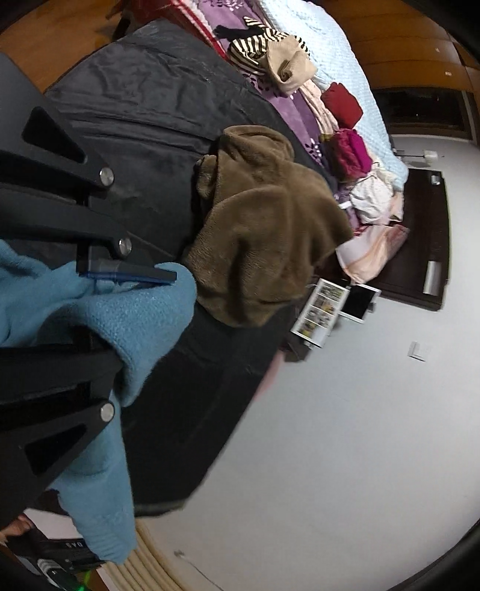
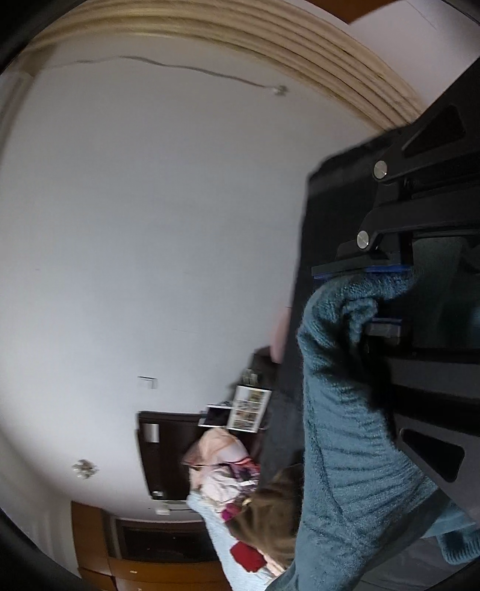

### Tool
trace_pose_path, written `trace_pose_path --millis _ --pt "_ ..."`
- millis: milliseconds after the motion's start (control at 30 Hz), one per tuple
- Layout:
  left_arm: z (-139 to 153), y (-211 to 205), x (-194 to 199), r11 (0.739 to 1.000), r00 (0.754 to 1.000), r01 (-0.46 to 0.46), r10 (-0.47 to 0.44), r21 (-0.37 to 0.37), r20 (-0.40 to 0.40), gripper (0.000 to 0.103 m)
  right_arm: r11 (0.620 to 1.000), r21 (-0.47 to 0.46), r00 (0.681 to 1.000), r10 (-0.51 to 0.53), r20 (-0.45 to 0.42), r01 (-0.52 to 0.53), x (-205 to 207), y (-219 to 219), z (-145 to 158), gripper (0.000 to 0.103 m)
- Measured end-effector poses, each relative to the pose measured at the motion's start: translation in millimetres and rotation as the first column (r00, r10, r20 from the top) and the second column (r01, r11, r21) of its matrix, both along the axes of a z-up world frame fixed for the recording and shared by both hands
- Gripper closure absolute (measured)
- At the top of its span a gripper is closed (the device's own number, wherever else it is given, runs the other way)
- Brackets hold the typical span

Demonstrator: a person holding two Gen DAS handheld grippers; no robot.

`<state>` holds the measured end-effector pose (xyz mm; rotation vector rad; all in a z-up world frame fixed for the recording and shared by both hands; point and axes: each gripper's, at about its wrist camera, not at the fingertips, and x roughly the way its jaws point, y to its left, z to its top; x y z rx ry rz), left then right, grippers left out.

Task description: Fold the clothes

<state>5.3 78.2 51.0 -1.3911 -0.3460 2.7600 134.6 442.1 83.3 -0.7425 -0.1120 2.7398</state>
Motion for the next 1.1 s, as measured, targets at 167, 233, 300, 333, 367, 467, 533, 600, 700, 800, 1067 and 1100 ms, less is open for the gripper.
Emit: trace_pose_path --millis 167,233,300,333,367,467,533,600,700,800,1067,1100 --pt "-36 6 -48 0.996 0.992 0.037 -0.027 -0.083 0.122 0.036 0.998 -0.062 0.990 0.019 0.136 -0.011 -46 13 -32 0.082" --pt "-46 11 -57 0.991 0.989 0.061 -0.044 -0.119 0.138 0.034 0.996 -0.094 0.981 0.018 0.193 0.000 -58 15 -49 0.078" --pt "-57 17 -64 0.980 0.986 0.089 -0.062 -0.180 0.152 0.033 0.992 -0.124 0.973 0.013 0.231 0.016 -68 19 -63 0.060" --pt "-61 19 -67 0.974 0.985 0.100 -0.068 -0.205 0.159 0.030 0.991 -0.131 0.972 0.003 0.237 0.028 -70 20 -68 0.050" --pt "-66 21 -71 0.969 0.983 0.109 -0.073 -0.223 0.166 0.029 0.990 -0.137 0.970 -0.006 0.242 0.040 -72 21 -72 0.032" --pt "-75 17 -82 0.975 0.978 0.118 -0.081 -0.189 0.191 0.025 0.986 -0.149 0.966 -0.028 0.259 0.069 -76 24 -84 0.025" --pt "-78 16 -87 0.974 0.978 0.120 -0.083 -0.190 0.192 0.025 0.983 -0.167 0.963 -0.029 0.269 0.076 -72 28 -89 0.025" --pt "-76 17 -88 0.972 0.979 0.127 -0.091 -0.198 0.182 0.025 0.973 -0.218 0.960 -0.019 0.279 0.082 -64 32 -94 0.025" --pt "-71 23 -89 0.961 0.981 0.154 -0.121 -0.229 0.152 0.025 0.946 -0.316 0.954 0.032 0.297 0.067 -57 34 -105 0.025" --pt "-66 28 -89 0.951 0.980 0.173 -0.142 -0.258 0.136 0.025 0.929 -0.368 0.936 0.103 0.336 0.029 -52 21 -124 0.025" --pt "-52 19 -98 0.971 0.980 0.171 -0.149 -0.166 0.133 0.025 0.917 -0.376 0.857 0.298 0.421 -0.134 -67 -44 -168 0.025" --pt "-50 18 -98 0.970 0.980 0.173 -0.153 -0.171 0.128 0.025 0.919 -0.369 0.848 0.305 0.432 -0.142 -72 -49 -172 0.025"
